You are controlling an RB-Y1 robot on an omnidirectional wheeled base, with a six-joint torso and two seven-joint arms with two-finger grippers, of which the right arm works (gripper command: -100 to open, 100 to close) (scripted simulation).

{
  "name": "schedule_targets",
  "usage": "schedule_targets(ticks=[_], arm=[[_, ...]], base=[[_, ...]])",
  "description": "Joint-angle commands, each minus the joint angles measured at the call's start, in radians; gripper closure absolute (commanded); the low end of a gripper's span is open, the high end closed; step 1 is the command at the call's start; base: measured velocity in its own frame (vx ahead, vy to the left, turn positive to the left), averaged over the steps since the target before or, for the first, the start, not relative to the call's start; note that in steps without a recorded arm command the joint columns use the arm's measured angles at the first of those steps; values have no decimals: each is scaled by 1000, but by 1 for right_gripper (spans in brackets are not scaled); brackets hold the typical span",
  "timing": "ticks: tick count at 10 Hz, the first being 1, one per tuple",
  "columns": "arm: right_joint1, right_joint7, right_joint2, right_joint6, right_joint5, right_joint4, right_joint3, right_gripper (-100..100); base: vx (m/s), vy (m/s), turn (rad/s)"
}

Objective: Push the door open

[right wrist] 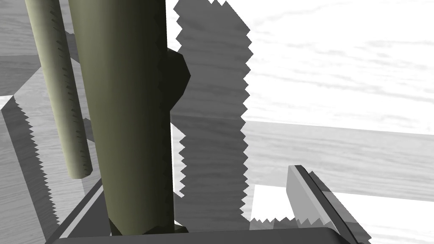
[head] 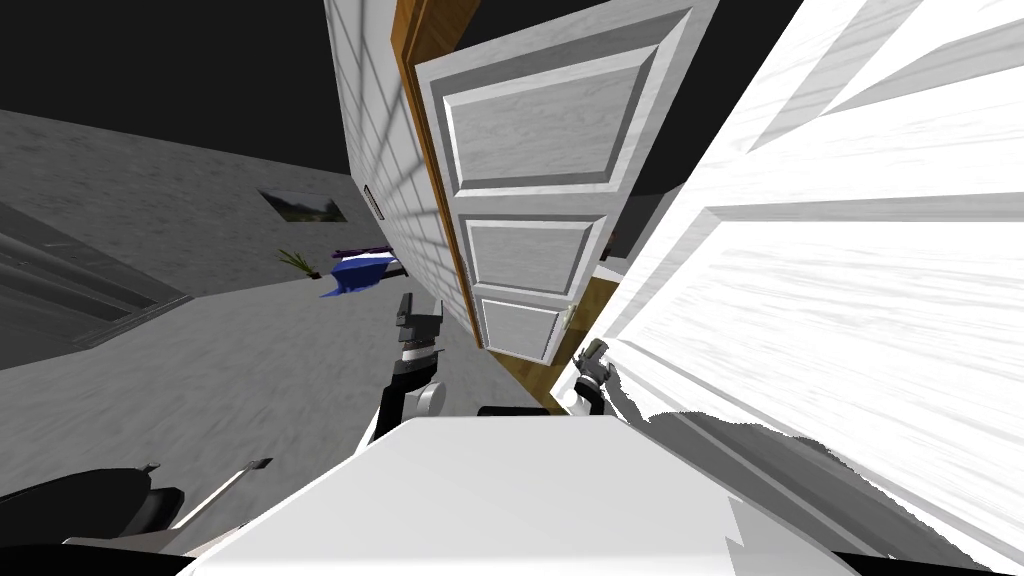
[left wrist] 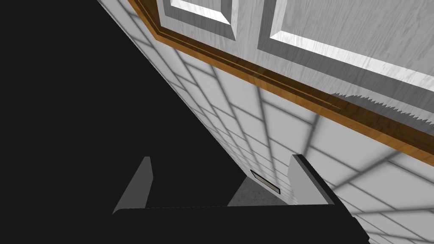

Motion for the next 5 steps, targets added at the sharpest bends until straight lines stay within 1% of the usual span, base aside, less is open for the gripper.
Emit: schedule_targets(ticks=[1, 2, 3, 5], arm=[[16, -9, -33, -15, -6, 24, -23, 100], [-14, 1, -21, -23, -12, 30, -33, 100], [-15, 2, -22, -26, -13, 33, -38, 100], [-17, 3, -24, -29, -15, 36, -43, 100]], base=[[-2, -11, 33], [50, -40, 110], [61, -88, 68], [13, -85, 31]])
